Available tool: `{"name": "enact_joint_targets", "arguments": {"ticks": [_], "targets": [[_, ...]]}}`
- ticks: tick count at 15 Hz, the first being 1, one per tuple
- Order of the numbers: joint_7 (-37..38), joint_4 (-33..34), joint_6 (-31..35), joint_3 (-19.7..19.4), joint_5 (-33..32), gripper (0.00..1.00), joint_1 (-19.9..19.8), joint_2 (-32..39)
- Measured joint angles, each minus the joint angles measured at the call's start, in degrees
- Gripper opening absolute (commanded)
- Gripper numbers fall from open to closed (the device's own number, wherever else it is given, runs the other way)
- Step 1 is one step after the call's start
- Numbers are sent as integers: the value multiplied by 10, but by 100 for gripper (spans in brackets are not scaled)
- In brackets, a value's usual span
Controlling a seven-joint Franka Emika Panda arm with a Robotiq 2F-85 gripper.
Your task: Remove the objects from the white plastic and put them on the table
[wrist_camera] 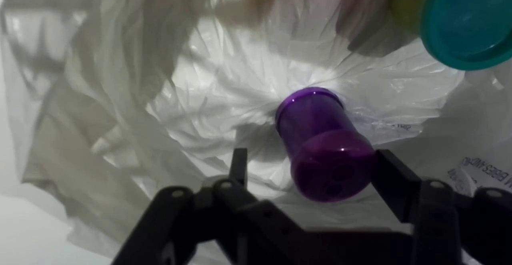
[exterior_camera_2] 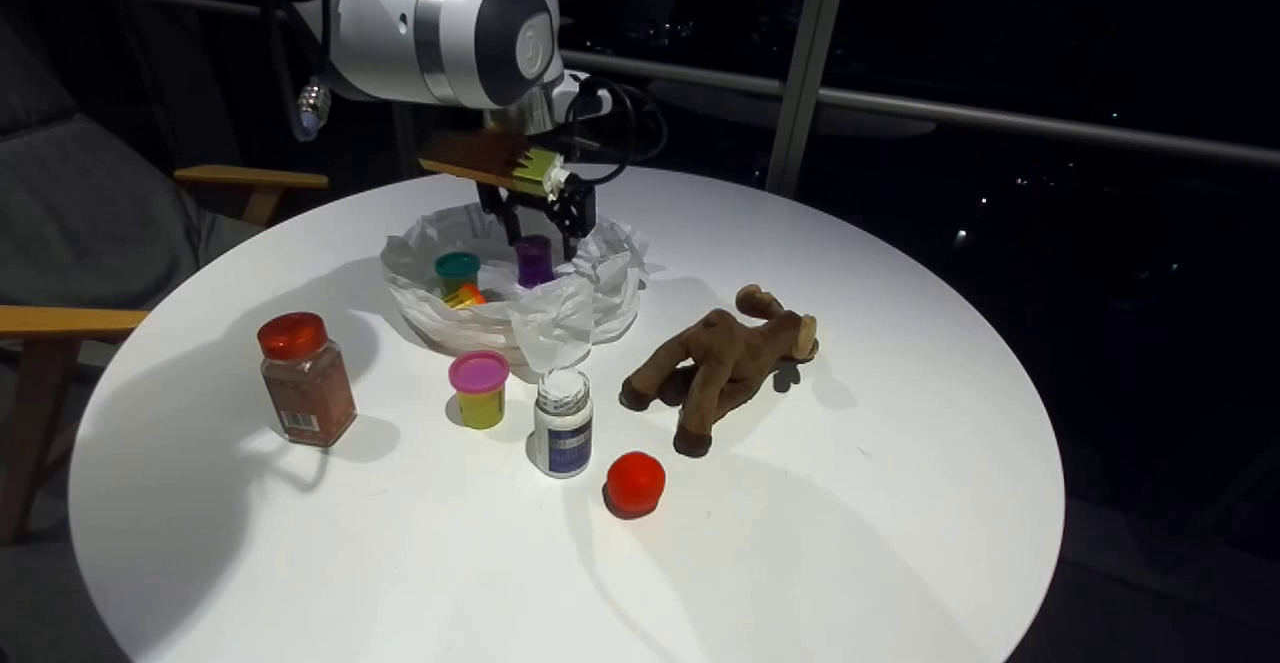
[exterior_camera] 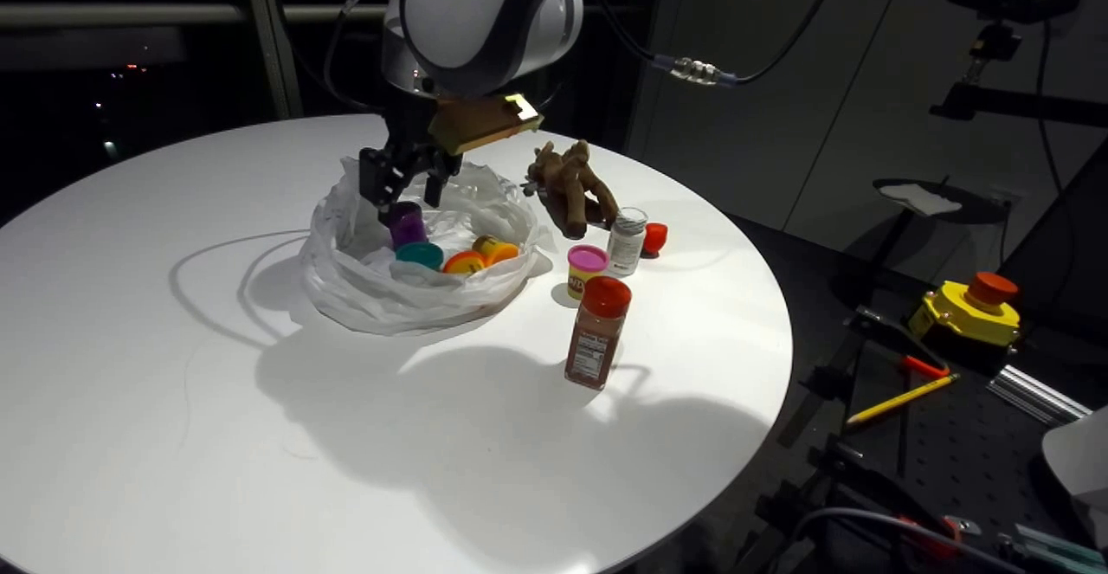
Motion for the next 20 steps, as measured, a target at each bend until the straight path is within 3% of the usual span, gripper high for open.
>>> {"name": "enact_joint_targets", "arguments": {"ticks": [3,4,12,20], "targets": [[0,16,-1,0,0,22,0,14],[0,19,-1,0,0,20,0,17],[35,12,-3,-15,2,21,11,-17],[71,-166,24,-79,-17,20,20,-203]]}}
